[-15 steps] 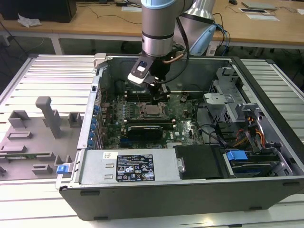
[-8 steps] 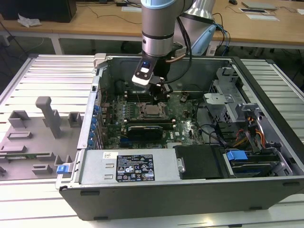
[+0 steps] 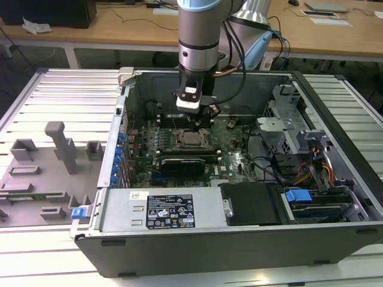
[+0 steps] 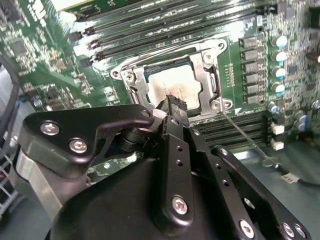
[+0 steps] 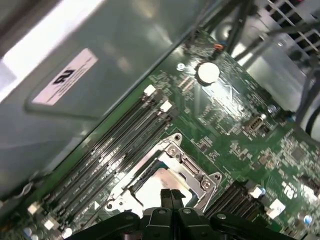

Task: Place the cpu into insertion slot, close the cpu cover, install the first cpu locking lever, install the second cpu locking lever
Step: 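Close the cpu cover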

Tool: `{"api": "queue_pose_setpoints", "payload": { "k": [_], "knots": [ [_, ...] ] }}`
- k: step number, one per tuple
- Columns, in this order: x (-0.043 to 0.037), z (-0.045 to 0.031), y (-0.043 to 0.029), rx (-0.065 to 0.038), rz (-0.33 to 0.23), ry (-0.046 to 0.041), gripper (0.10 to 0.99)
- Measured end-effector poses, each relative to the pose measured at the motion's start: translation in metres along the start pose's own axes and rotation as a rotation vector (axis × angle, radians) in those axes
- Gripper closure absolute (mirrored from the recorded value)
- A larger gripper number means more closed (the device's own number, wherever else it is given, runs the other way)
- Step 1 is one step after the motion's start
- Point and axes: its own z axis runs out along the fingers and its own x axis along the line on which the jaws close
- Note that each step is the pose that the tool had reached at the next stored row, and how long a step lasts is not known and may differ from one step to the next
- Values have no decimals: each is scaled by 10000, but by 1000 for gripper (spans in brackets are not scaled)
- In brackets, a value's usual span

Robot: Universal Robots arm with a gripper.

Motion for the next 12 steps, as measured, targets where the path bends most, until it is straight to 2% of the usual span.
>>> {"api": "queue_pose_setpoints", "payload": {
  "k": [4,8,12],
  "knots": [
    [0,0,0,-20,-844,10,980],
    [0,0,0,-68,-2254,39,980],
    [0,1,0,-99,-3082,58,980]
  ]
}}
